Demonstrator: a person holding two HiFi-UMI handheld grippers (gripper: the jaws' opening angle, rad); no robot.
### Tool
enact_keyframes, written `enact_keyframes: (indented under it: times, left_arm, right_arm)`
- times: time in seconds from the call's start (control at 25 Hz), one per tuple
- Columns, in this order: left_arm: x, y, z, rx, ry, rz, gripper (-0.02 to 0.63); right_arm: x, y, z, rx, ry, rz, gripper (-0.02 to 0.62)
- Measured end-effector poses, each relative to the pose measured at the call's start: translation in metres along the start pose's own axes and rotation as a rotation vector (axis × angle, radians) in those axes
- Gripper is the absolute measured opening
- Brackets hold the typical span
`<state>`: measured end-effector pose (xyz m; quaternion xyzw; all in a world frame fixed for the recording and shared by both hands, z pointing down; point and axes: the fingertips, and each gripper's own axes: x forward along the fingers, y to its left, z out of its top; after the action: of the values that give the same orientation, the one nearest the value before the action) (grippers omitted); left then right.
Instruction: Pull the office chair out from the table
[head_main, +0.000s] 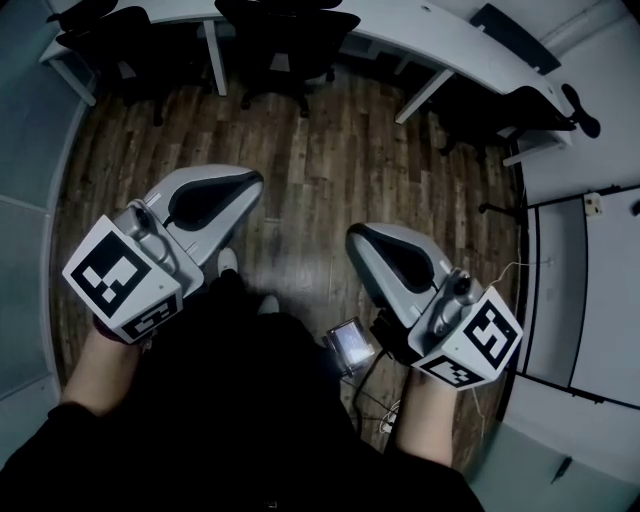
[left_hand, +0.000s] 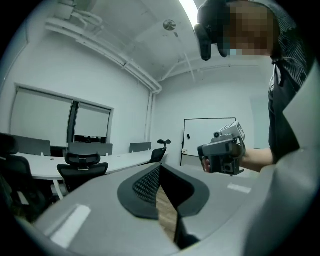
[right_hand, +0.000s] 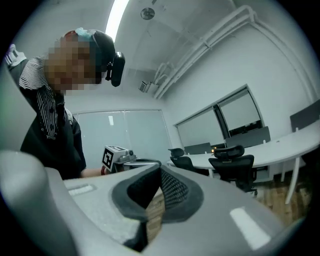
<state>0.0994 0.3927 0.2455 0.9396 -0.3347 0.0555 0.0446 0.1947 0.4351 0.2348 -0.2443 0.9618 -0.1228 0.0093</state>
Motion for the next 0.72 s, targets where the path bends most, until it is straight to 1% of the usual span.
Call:
enact_keyframes:
  times: [0.12,0.24,0.36,0.56,0.64,0.72]
  left_arm:
    - [0.003,0.018,0.005,-0.041,-0.029,-0.029,0.003]
    - [0.008,0.042,0.016,-0.041,-0.055,-0.051,0.003]
    - [0.017,0.068,0.026,-0.057,-0.079,-0.077,0.003]
    - [0.027,0.116,0.038,-0.060,-0.086,-0.111,0.003]
    - [0.030,0.137,0.043,-0.075,-0.091,-0.127,0.003]
    - [0.032,0.153,0.049,-0.079,-0.103,-0.149,0.003]
  right_arm:
    - [0.017,-0.008,0.005,-0.007,0.002,-0.026,0.002]
    - [0.032,-0.025,0.020,0.002,-0.023,-0.061,0.002]
    - [0.048,-0.039,0.038,-0.025,-0.052,-0.093,0.002]
    - [0.093,-0.063,0.067,-0.035,-0.073,-0.145,0.002]
    - [0.109,-0.075,0.077,-0.025,-0.079,-0.190,0.002]
    - [0.118,-0.091,0.084,-0.016,-0.091,-0.259,0.002]
